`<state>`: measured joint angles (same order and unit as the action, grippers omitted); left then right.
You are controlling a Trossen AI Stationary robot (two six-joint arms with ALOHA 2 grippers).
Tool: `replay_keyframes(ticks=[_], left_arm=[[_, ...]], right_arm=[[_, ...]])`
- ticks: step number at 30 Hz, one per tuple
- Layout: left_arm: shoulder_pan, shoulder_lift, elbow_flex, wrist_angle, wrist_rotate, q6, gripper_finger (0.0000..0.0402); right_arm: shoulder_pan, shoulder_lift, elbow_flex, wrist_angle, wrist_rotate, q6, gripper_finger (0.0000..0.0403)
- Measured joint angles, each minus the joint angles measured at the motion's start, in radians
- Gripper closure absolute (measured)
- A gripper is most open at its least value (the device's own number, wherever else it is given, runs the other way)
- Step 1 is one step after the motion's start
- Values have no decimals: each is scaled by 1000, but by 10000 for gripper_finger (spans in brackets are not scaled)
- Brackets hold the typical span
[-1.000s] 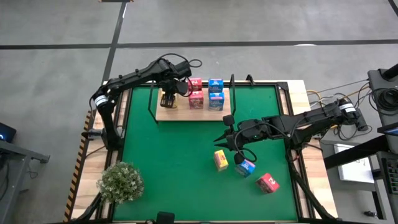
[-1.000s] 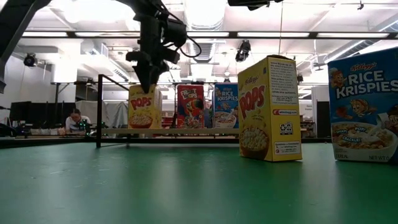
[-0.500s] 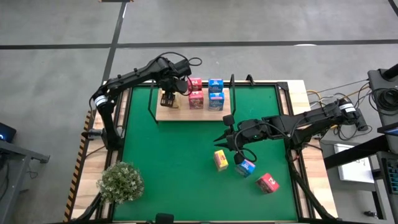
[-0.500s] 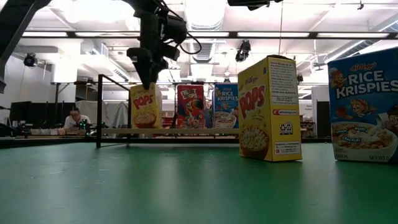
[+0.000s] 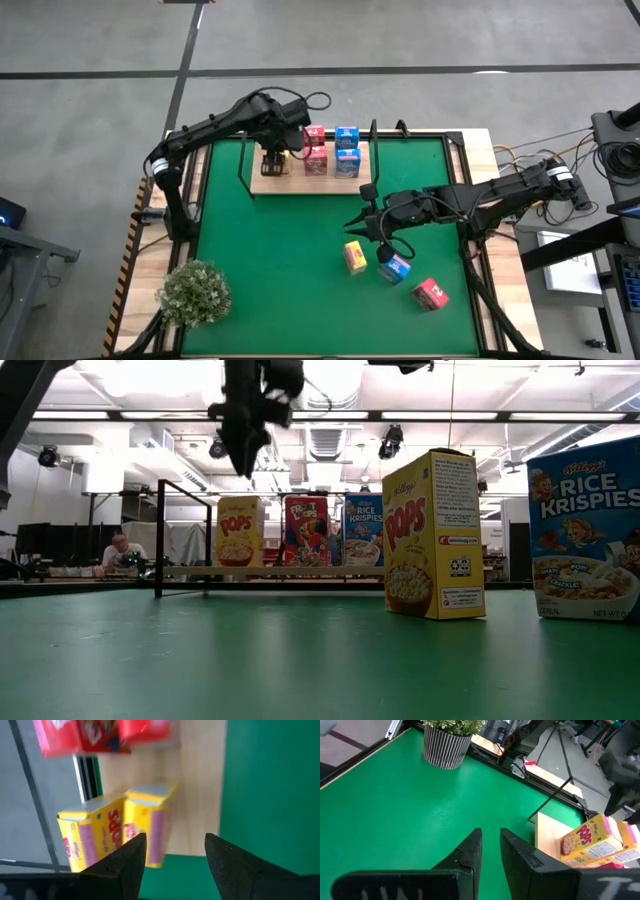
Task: Stack cereal on shelf
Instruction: Put the bottom yellow cereal box on the shelf aligned with the other yellow cereal box
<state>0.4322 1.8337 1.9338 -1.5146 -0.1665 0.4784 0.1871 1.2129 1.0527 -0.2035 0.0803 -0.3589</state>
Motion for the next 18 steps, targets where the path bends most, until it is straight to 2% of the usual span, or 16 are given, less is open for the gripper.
replay_keyframes(ticks=[4,8,12,18], left_arm=[[-83,-50,-6,18,1,-50,216],[-167,-138,-71,94,1,-76,225],[-243,-267,-194,249,2,-107,247],[-324,-477,-461,552,2,-189,277]], right_arm=[[0,0,0,1,1,35,344],[-5,0,0,8,1,101,344],[-26,0,0,8,4,173,344],[-102,13,0,10,96,286,348]])
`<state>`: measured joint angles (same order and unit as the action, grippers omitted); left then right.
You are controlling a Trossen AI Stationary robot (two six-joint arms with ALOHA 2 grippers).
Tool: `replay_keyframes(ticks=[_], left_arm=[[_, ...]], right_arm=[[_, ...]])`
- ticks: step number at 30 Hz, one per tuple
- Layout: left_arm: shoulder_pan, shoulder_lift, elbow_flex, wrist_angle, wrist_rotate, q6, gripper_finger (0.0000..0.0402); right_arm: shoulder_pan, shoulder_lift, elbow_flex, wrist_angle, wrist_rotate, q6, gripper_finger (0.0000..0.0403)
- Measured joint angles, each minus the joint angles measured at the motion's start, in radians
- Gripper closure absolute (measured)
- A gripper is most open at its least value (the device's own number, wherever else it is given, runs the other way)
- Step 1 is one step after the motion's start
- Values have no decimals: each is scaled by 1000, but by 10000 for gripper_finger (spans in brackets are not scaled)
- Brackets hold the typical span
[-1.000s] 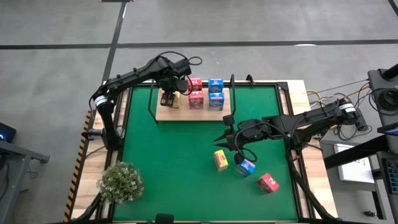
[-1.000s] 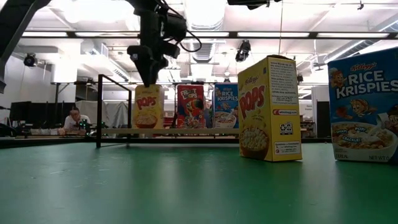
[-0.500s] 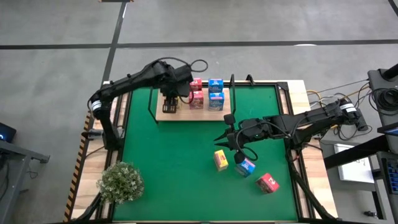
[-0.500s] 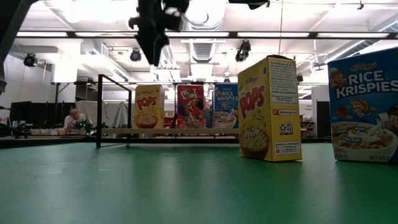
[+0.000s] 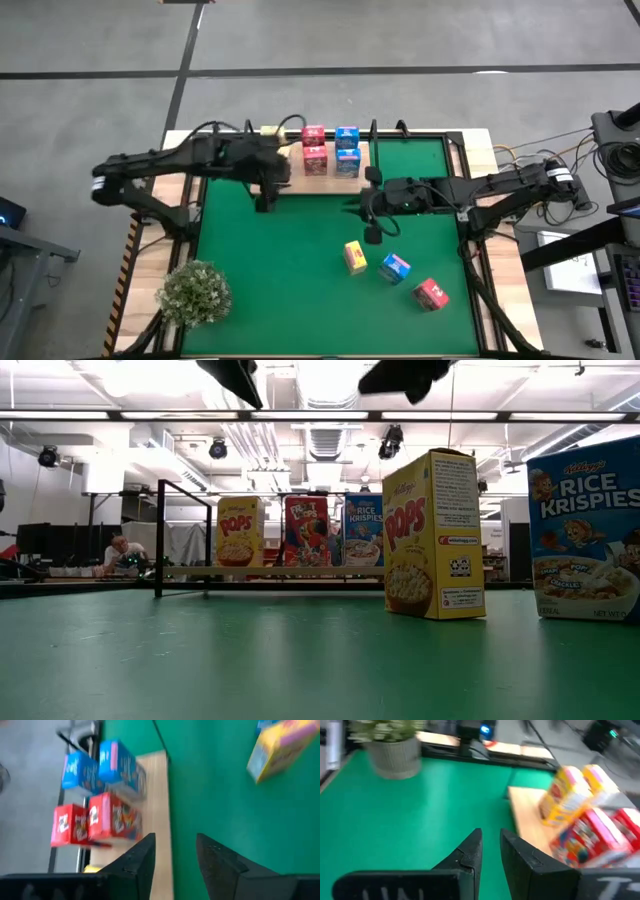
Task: Stack cereal on shelf
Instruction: Put the bottom yellow cereal box on the shelf aligned with the other yellow cereal box
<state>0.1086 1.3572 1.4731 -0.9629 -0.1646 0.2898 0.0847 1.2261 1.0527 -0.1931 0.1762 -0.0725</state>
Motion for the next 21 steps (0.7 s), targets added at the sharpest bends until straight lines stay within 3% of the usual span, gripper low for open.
replay_keyframes(ticks=[5,9,14,21], left_arm=[[-34,-159,-237,266,-1,-22,293],[-36,-284,-415,472,0,31,302],[-36,-437,-586,675,-1,47,312],[-36,-622,-729,801,-7,22,318]], right_arm=[[-111,45,6,6,-17,55,375],[-208,108,62,10,-127,61,393],[-289,228,190,12,-158,30,394],[-363,439,462,-55,-159,-66,394]])
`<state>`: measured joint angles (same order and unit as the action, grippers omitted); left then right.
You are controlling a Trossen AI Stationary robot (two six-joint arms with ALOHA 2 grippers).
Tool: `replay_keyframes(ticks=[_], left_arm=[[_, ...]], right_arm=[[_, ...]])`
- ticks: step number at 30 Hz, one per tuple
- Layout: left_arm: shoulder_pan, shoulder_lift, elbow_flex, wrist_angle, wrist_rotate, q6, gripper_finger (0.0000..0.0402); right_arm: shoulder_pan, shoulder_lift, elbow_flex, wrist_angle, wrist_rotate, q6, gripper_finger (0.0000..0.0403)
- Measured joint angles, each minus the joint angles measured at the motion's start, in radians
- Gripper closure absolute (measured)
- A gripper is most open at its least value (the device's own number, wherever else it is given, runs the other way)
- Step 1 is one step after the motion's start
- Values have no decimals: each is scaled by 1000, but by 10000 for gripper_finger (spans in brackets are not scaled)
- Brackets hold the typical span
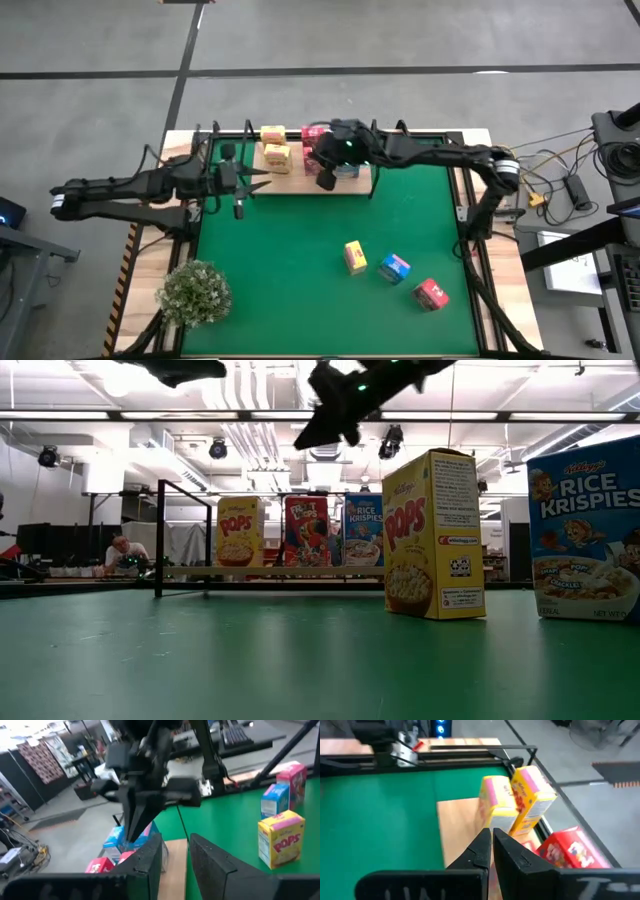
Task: Stack cereal on shelf
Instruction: Put the bottom yellow cereal box on the shelf aligned with the other yellow cereal box
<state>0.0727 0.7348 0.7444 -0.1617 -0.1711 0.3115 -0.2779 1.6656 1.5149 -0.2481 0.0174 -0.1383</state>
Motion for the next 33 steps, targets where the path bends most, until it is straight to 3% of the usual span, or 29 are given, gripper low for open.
replay_keyframes(ticks=[8,18,23,33], left_arm=[[0,-150,-82,15,-2,-3,318],[0,-221,-134,22,-2,2,318],[0,-222,-134,21,-2,1,318],[0,-220,-135,15,-2,-6,318]], right_arm=[[-56,241,327,-212,-53,-30,394],[-56,450,643,-450,-51,-82,394],[-56,495,707,-503,-44,-81,394],[-56,497,694,-498,-43,-81,394]])
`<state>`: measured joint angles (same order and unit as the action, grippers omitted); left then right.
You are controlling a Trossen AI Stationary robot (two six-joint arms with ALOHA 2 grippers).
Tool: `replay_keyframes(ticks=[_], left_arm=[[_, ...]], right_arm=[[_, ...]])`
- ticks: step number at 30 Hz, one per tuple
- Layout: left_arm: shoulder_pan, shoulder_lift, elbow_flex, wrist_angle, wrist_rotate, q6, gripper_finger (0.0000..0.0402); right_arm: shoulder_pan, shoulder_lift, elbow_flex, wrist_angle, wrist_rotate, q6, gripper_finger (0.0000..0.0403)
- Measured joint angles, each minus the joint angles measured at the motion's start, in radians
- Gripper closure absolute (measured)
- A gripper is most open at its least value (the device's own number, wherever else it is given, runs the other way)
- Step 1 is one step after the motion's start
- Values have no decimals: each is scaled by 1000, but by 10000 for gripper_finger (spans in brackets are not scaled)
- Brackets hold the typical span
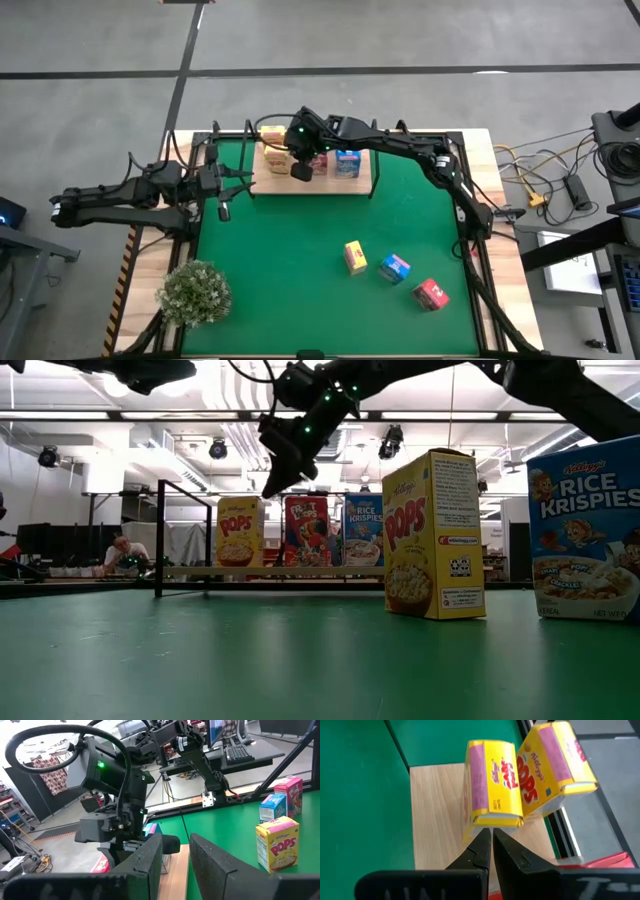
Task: Stack cereal on shelf
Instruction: Put the bottom yellow cereal box on the shelf aligned with the other yellow cereal box
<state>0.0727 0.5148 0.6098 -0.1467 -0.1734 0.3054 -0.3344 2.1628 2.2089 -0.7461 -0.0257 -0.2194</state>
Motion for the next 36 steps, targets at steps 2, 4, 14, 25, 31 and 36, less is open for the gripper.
replay_keyframes(ticks=[2,4,14,25,31,36], left_arm=[[0,0,0,0,0,0,318],[0,0,0,0,0,0,318],[0,0,0,0,0,0,318],[0,0,0,0,0,0,318],[0,0,0,0,0,0,318],[0,0,0,0,0,0,318]], right_arm=[[0,0,-6,8,0,-1,394],[0,0,-12,13,0,-1,394],[0,0,-41,106,0,-1,394],[0,-1,-86,192,1,-27,394],[0,-1,-87,212,2,-52,394],[0,-1,-87,213,2,-93,394]])
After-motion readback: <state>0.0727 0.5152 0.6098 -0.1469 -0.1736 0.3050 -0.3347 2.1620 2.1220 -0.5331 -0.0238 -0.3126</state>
